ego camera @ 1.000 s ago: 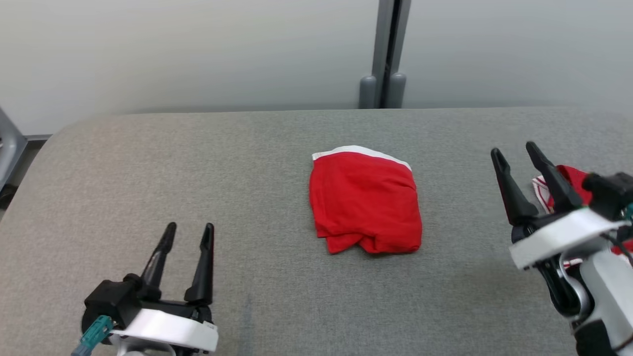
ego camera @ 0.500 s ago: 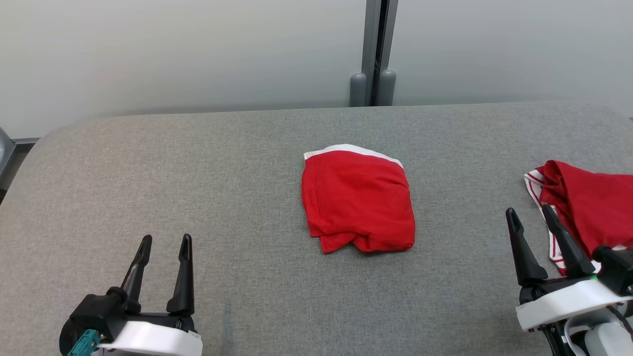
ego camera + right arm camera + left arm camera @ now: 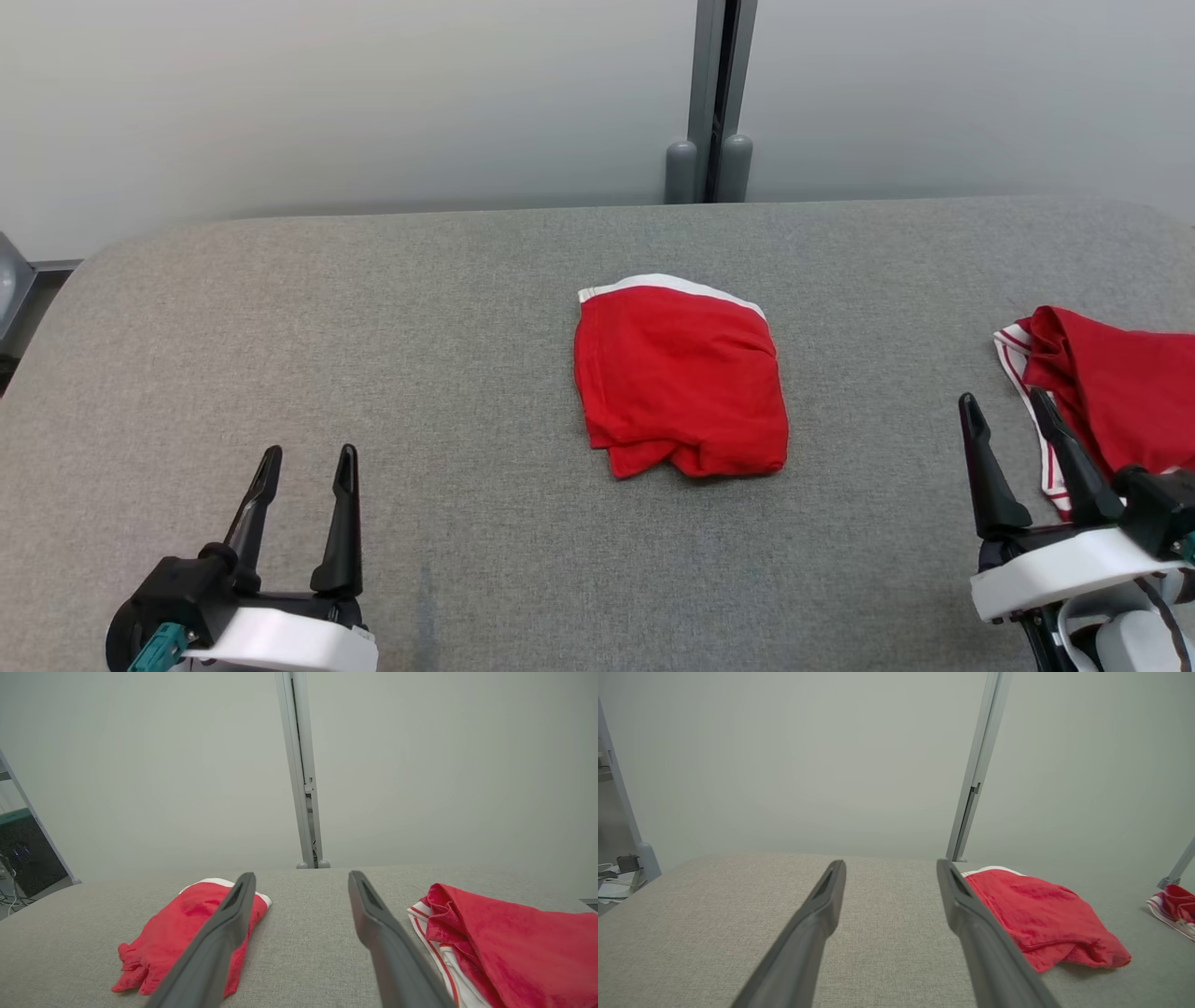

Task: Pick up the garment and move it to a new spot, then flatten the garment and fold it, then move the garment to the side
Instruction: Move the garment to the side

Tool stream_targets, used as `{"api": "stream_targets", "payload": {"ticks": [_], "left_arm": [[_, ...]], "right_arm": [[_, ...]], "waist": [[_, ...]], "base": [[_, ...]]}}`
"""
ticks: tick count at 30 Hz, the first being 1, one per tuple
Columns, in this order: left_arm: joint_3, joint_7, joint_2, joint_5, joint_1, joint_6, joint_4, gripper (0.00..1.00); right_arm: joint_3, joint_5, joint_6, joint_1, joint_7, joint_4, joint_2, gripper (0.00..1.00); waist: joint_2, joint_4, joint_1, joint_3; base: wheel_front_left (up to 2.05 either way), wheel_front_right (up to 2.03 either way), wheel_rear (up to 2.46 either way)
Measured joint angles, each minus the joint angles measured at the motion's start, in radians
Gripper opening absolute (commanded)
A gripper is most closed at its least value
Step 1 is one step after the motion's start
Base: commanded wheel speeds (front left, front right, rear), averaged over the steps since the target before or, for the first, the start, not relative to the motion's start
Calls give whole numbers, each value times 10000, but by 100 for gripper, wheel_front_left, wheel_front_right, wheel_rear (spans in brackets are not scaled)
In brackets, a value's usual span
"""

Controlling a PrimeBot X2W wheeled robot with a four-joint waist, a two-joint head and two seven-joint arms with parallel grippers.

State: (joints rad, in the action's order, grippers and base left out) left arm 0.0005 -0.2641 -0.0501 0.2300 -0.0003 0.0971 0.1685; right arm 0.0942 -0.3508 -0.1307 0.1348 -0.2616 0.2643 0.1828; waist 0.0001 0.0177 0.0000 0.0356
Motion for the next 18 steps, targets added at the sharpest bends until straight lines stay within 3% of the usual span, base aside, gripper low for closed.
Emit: {"api": "stream_targets", "payload": {"ticks": [18], "left_arm": [[-211, 0, 4, 173, -16, -15, 31, 100]], "right_arm": [[-173, 142, 0, 133, 0, 602, -299, 100]], "waist": [[0, 182, 0, 8]], "base": [[0, 0, 0]]}}
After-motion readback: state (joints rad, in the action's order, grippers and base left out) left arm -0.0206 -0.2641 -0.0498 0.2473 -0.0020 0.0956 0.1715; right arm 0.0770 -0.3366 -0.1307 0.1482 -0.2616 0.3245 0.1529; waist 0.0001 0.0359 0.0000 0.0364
